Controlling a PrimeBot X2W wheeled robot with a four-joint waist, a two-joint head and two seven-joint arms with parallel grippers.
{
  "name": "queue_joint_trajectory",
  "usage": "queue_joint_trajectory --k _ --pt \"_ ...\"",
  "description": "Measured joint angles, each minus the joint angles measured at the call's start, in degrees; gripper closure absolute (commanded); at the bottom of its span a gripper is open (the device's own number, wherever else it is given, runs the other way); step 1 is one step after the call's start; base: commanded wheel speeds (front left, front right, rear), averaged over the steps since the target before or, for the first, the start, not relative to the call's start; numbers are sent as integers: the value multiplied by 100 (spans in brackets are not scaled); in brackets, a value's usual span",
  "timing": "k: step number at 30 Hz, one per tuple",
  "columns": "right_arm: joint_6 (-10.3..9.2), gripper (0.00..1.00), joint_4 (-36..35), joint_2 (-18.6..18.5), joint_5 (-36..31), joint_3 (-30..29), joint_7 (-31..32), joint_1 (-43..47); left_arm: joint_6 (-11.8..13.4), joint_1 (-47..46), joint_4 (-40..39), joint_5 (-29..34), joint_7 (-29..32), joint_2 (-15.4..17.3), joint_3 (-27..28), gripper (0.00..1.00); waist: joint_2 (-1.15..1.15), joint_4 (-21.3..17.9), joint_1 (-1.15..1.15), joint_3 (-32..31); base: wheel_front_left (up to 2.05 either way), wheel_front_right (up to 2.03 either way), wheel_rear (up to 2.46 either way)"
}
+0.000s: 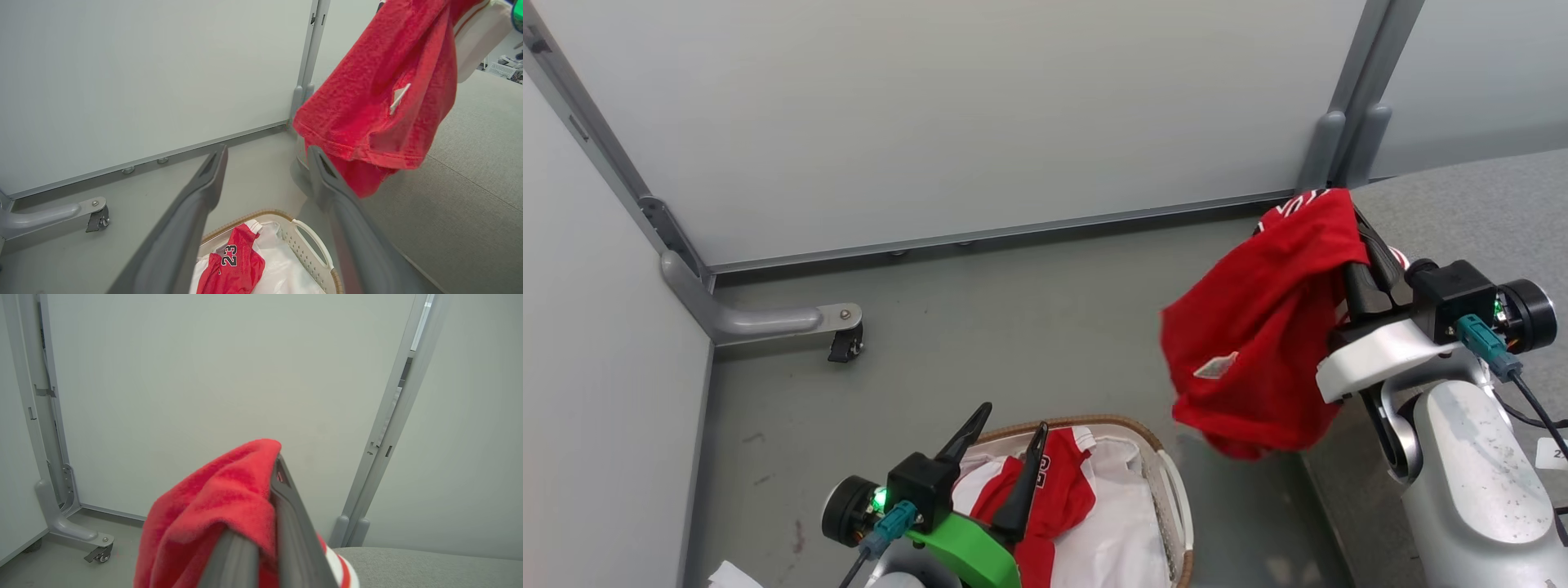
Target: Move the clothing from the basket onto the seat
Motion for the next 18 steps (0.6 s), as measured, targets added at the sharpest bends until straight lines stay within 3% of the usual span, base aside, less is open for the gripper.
queue_joint_trajectory --k 11,18 --pt "0 100 27 70 12 -24 1 133 0 3 -94 -7 0 -55 21 0 0 -214 0 49 0 0 0" --pt "0 100 27 129 23 35 0 140 0 12 -154 -18 0 -78 38 0 0 -583 0 114 0 0 0"
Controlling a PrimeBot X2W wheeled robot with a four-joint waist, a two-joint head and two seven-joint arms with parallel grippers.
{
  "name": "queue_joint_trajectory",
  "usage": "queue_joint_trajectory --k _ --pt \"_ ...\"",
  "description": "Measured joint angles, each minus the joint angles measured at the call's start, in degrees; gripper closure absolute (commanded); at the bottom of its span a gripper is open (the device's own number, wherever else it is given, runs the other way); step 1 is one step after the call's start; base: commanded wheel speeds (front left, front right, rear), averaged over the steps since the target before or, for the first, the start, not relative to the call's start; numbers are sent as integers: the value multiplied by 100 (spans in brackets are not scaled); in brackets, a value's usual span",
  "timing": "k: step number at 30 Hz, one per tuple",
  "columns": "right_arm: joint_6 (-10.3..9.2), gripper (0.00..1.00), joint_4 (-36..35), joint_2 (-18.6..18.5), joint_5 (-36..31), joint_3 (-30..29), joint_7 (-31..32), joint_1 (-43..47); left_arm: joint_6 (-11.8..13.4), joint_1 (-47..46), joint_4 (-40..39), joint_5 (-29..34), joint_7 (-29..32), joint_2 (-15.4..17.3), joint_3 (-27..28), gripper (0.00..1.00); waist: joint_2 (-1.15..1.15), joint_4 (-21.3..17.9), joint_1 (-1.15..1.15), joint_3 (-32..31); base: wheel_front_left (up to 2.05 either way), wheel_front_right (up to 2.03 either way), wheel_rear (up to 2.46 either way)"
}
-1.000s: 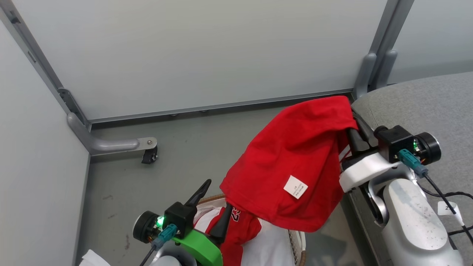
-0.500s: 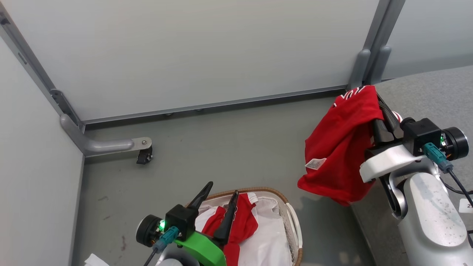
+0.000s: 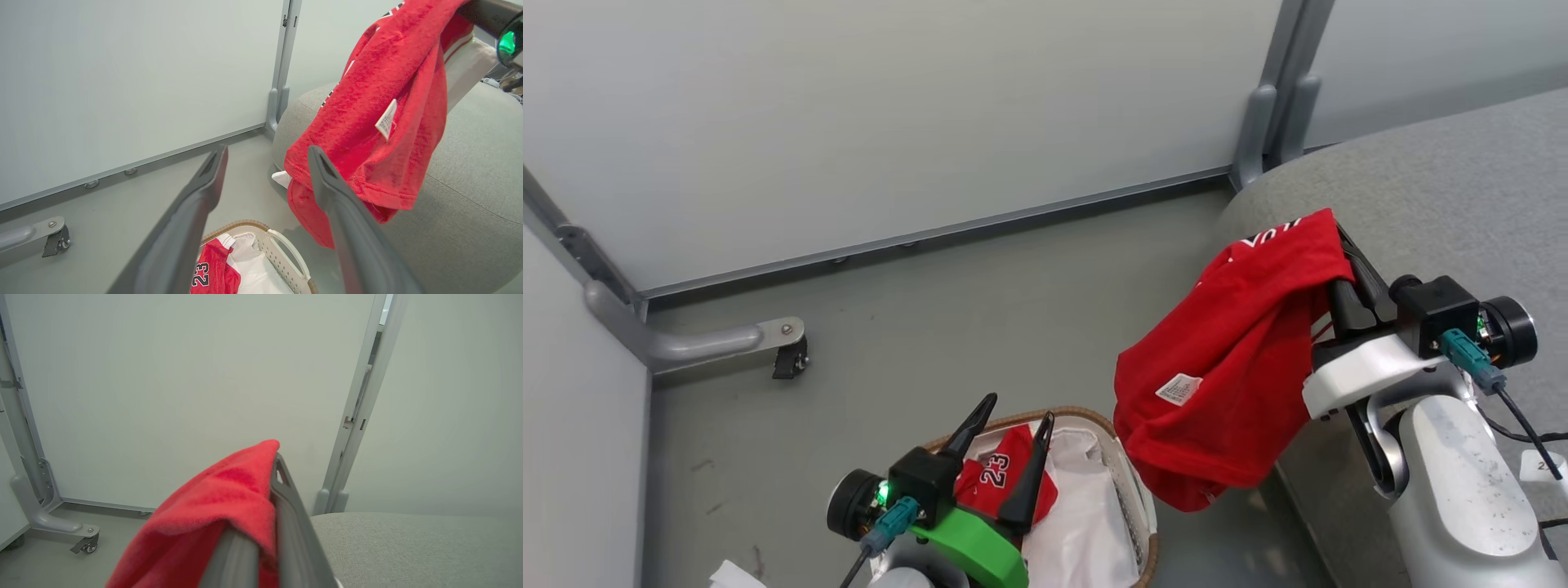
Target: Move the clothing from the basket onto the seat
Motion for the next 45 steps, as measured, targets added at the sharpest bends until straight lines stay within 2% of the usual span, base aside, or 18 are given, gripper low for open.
queue_joint_trajectory --k 15,25,34,39,45 --pt "0 100 -74 10 23 -125 0 -81 0 -232 -164 118 1 24 -32 0 0 -1065 0 404 0 0 0" --pt "1 100 -91 -159 23 -369 0 -680 0 -528 -304 183 0 165 -134 0 0 -1237 0 989 0 0 0" --pt "1 100 131 -1076 42 -1054 0 -2467 0 -993 -399 334 1 470 -96 0 0 -1074 0 1807 0 0 0" --pt "0 100 661 -1757 84 -1594 0 -3506 0 -1302 -491 476 0 608 -75 0 0 -952 1 2323 0 0 0" --pt "1 100 1181 -2245 71 -1879 0 -4192 0 -1667 -548 593 0 673 -153 0 0 -800 1 2956 0 0 0"
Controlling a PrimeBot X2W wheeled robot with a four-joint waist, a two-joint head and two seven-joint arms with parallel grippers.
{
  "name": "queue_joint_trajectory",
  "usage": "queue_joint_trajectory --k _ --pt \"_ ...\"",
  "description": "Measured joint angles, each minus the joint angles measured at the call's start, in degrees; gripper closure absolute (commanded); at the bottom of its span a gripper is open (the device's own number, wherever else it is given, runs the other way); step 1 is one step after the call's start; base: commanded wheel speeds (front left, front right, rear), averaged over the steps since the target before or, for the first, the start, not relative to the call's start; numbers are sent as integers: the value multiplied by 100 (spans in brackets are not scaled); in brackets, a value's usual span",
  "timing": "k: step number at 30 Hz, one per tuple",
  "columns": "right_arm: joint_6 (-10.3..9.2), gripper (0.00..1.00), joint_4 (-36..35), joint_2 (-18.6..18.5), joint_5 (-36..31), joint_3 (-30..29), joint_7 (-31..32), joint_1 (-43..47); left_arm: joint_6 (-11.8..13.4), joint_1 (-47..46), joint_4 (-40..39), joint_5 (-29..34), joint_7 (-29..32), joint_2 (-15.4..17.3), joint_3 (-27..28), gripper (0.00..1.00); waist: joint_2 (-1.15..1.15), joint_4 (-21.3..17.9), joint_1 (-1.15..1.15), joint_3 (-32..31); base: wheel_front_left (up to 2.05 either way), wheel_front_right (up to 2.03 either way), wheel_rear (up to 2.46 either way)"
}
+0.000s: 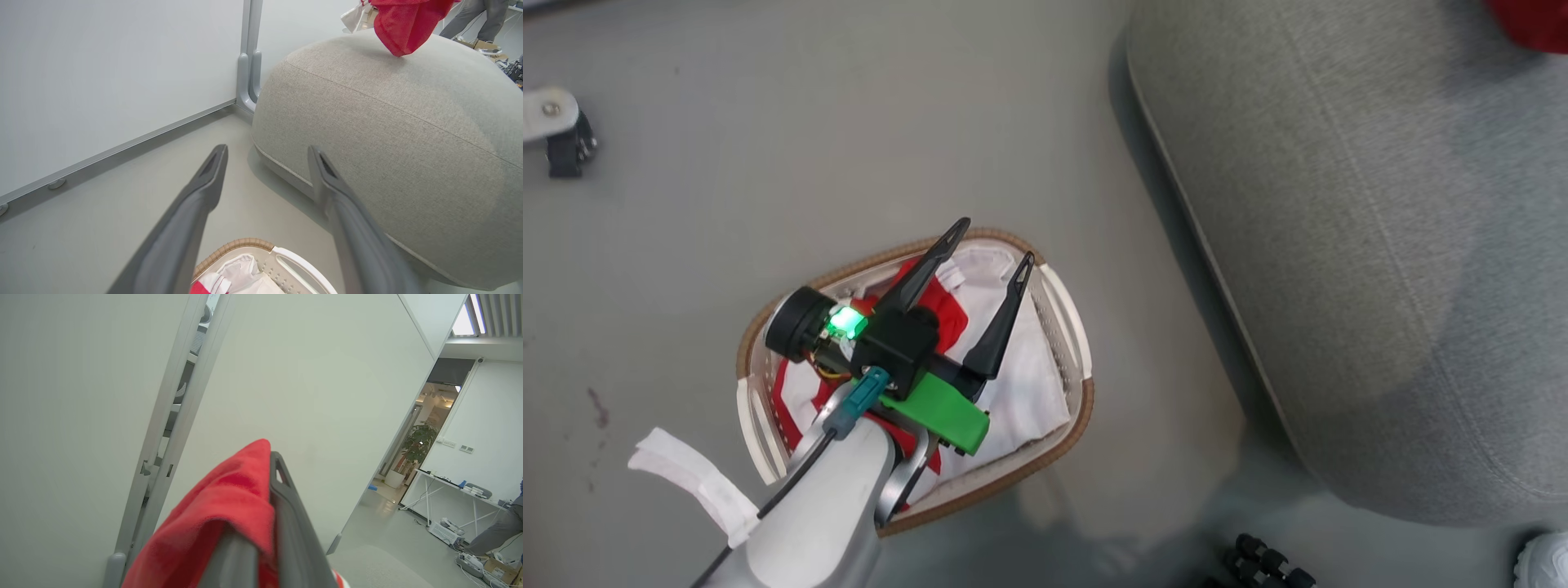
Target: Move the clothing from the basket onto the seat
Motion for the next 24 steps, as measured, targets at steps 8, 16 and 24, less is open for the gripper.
queue_joint_trajectory --k 8,16,24 --pt "0 100 623 152 -174 -501 0 10 0 -364 -59 126 1 119 -105 0 0 193 0 754 0 0 0" --pt "0 100 922 850 -591 -886 0 767 0 -379 -58 192 0 126 -93 0 0 315 0 1194 0 0 0" --pt "0 0 786 1234 -728 -1120 -1 1364 0 -364 8 170 0 71 -103 0 0 304 0 1068 0 0 0"
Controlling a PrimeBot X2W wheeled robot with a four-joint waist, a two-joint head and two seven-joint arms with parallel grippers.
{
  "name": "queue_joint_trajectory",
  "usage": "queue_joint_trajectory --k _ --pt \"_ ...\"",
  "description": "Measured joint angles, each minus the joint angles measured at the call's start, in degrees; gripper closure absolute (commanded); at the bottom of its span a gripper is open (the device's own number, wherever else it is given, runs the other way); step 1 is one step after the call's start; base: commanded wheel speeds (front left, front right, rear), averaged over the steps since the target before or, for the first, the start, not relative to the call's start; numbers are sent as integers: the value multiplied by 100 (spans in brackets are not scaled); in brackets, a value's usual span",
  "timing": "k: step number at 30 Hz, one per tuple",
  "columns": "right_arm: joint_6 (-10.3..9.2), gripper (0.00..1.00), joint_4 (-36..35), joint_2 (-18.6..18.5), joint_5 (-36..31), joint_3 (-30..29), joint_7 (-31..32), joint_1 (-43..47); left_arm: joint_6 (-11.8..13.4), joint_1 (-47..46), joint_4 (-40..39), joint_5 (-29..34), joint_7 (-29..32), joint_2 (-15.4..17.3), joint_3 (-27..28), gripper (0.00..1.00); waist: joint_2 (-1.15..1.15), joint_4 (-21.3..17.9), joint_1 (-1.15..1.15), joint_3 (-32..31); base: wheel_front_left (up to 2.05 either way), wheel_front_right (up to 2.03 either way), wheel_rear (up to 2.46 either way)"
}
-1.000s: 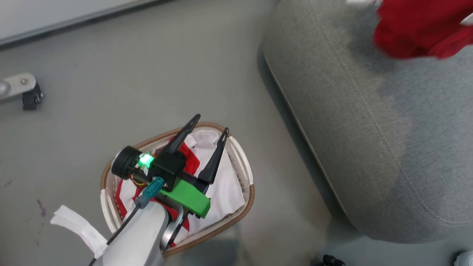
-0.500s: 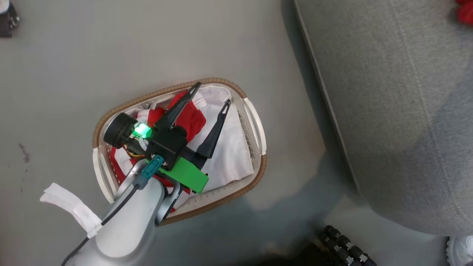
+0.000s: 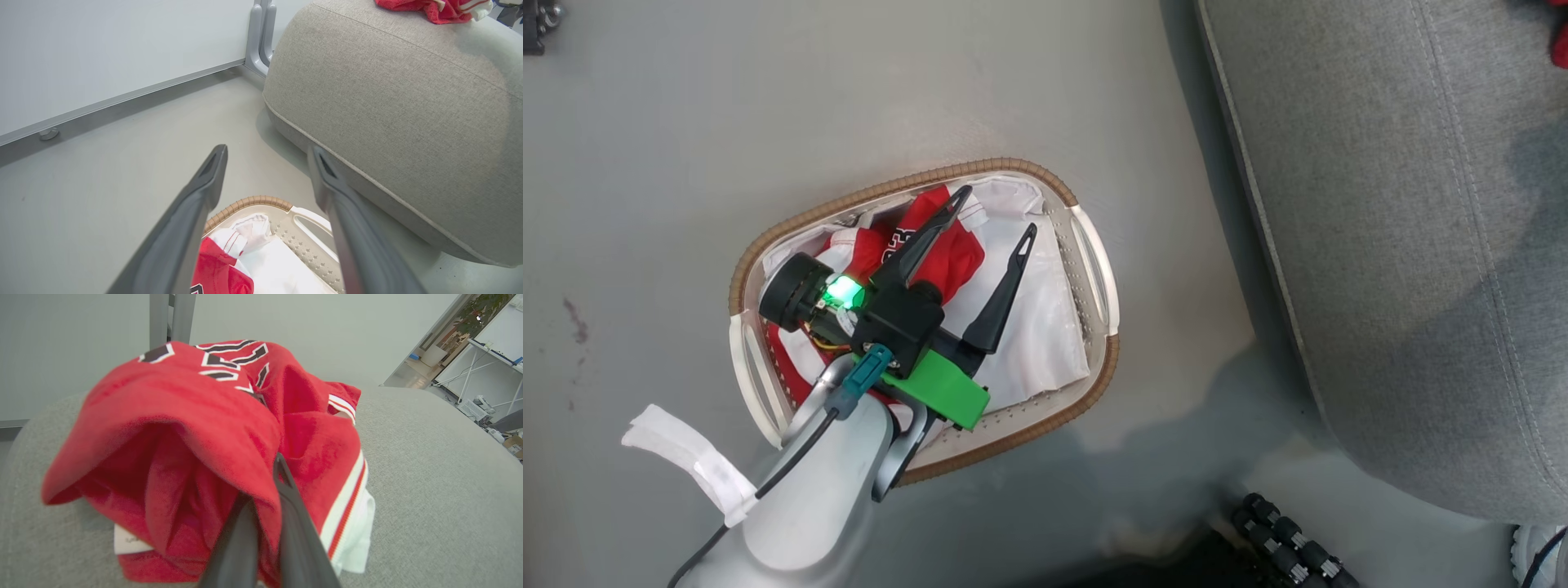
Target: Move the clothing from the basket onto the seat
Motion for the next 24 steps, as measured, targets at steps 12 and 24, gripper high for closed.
queue_joint_trajectory --k 12,24 --pt "0 0 -578 187 -53 151 1 983 0 212 26 -208 0 -270 129 0 0 38 0 -625 0 0 0" --pt "0 0 -892 -31 -8 827 1 1270 0 778 26 -398 0 -558 767 0 0 290 -1 -1717 0 0 0"
